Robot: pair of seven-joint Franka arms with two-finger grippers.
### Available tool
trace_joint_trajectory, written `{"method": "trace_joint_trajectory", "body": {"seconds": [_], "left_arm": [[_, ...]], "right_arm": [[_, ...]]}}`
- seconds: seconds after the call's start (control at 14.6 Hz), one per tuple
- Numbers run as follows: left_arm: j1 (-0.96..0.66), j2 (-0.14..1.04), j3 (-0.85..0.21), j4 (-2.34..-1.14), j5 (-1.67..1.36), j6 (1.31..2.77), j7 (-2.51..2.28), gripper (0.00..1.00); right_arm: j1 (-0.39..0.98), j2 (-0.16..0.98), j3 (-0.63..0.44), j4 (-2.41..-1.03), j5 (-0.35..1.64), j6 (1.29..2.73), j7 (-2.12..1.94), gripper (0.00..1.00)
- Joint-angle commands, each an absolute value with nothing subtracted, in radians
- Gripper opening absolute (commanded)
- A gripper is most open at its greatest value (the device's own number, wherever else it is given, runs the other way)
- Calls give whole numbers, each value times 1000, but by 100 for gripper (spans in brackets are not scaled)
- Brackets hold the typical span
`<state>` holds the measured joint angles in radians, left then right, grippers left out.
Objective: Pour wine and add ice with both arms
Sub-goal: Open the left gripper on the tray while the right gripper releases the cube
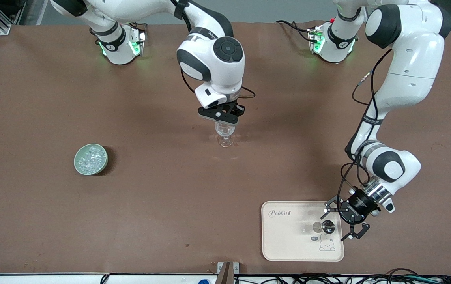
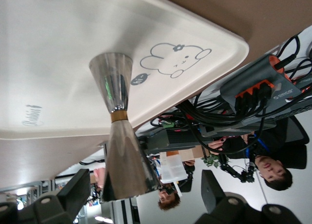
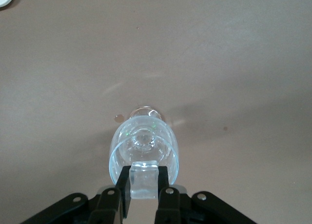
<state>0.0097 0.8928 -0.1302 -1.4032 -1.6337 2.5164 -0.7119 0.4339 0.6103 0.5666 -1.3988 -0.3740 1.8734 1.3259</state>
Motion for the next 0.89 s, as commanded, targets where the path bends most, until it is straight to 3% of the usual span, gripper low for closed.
{"method": "trace_joint_trajectory", "body": {"seconds": [0.0,0.21,0.34,0.55,0.62,0.69,0.75,0.82], "left_arm": [[17,802,-114,-1528,-1559,2511,-695,100],[17,756,-107,-1577,-1453,2500,-698,100],[15,741,-91,-1568,-1248,2444,-703,100],[15,729,-10,-1494,-995,2240,-704,100],[14,729,20,-1446,-920,2158,-704,100],[14,729,37,-1399,-817,2084,-704,100],[15,727,38,-1376,-734,2038,-704,100],[14,723,40,-1353,-662,2025,-704,100]], "right_arm": [[440,615,571,-1390,-402,1868,1348,24],[439,615,571,-1388,-402,1865,1347,39],[439,615,571,-1387,-405,1865,1347,42],[439,615,571,-1384,-405,1865,1345,48],[437,614,571,-1382,-405,1862,1344,57],[428,608,571,-1379,-403,1861,1342,73],[425,601,571,-1378,-403,1859,1344,96],[422,588,569,-1376,-406,1855,1342,100]]}}
